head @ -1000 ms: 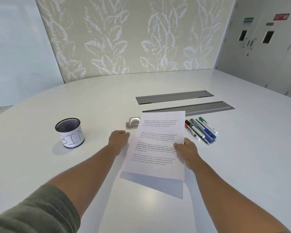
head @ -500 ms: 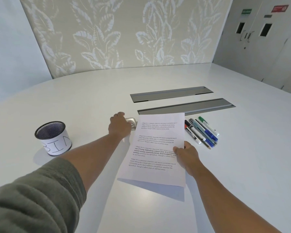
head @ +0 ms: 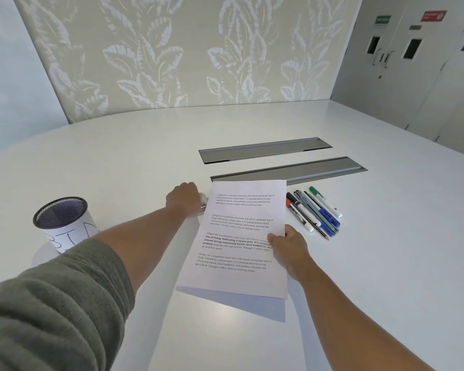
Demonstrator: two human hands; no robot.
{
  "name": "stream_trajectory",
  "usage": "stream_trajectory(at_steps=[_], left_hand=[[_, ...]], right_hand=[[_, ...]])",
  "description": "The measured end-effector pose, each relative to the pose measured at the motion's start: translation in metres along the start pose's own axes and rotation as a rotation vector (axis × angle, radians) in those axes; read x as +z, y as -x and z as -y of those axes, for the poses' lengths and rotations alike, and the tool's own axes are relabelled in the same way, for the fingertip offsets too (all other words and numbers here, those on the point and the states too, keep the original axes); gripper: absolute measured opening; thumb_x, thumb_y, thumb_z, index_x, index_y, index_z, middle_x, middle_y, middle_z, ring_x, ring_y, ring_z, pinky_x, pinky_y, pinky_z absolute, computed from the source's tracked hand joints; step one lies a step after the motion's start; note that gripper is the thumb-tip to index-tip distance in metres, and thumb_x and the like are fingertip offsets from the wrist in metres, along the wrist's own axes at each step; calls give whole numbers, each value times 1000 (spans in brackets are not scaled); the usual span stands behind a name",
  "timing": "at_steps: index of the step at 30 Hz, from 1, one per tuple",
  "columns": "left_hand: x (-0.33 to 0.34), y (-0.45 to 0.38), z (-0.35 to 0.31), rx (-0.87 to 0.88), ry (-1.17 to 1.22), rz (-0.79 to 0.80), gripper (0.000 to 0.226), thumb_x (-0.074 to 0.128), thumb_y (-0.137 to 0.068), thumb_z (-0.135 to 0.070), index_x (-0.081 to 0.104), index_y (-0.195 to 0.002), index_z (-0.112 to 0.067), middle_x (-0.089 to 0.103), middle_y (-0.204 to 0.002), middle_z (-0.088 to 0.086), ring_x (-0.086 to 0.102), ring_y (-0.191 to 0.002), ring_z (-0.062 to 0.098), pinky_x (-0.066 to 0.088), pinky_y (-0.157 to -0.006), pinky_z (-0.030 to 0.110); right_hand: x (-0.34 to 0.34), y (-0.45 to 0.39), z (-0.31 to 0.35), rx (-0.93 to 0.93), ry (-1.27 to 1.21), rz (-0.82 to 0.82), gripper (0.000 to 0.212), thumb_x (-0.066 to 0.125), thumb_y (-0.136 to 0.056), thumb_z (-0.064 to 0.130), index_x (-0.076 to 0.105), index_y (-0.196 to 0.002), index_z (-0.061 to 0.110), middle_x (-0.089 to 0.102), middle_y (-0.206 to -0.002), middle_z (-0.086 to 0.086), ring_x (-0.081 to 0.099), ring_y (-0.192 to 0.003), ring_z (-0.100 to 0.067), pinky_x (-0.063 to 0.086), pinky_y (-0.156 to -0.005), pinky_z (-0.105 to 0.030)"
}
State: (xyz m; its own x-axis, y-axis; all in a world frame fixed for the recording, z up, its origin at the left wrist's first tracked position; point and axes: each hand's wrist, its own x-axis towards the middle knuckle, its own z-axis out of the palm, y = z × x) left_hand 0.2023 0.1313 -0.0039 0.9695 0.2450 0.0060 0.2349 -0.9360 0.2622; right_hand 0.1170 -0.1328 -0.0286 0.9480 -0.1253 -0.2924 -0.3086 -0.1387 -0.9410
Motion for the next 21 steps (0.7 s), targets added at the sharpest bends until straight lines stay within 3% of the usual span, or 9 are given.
stream_trajectory(at_steps=[4,6,9,11,13,17,21], left_hand=[[-7,9,7,-69,145,92,32,46,-94,-27,68,-106,-7,69,-107,11,64,-97,30,50,-74,35],[-11,15,10,-94,228,140,37,45,-95,-28,68,-109,-2,66,-91,10,63,-91,32,49,-75,35],[-23,31,15,-187,385,189,41,55,-94,-34,62,-119,-2,47,-69,1,60,-81,26,46,-66,30],[-25,36,25,-172,409,241,49,60,-92,-39,55,-126,-5,42,-68,1,64,-96,28,44,-68,28],[-27,48,29,-252,599,193,40,57,-94,-28,55,-124,-1,47,-73,4,65,-103,33,50,-77,30],[-31,69,41,-373,774,107,13,60,-90,-12,57,-82,-2,61,-84,14,63,-88,31,58,-88,41],[-33,93,55,-462,880,110,18,58,-87,-1,52,-69,-1,64,-89,22,67,-89,35,55,-89,41]], right_hand=[[0,3,1,3,7,-9,17,58,-91,11,62,-107,17,69,-95,6,65,-81,-11,48,-58,-24],[1,6,3,2,10,-10,17,58,-92,11,62,-107,17,68,-94,7,64,-81,-10,47,-58,-23],[2,12,5,1,12,-3,18,57,-92,10,62,-108,16,69,-99,5,64,-81,-10,48,-59,-24],[3,17,7,-11,6,3,17,56,-92,8,62,-105,17,69,-99,5,63,-81,-9,47,-59,-23],[3,23,10,-25,9,4,17,56,-92,7,61,-104,19,68,-95,8,61,-79,-6,45,-58,-21],[0,33,13,-41,27,5,18,56,-93,9,61,-108,17,66,-91,9,61,-80,-6,45,-58,-21],[-4,44,13,-60,54,18,17,56,-93,10,61,-108,16,66,-91,9,61,-79,-7,45,-59,-23]])
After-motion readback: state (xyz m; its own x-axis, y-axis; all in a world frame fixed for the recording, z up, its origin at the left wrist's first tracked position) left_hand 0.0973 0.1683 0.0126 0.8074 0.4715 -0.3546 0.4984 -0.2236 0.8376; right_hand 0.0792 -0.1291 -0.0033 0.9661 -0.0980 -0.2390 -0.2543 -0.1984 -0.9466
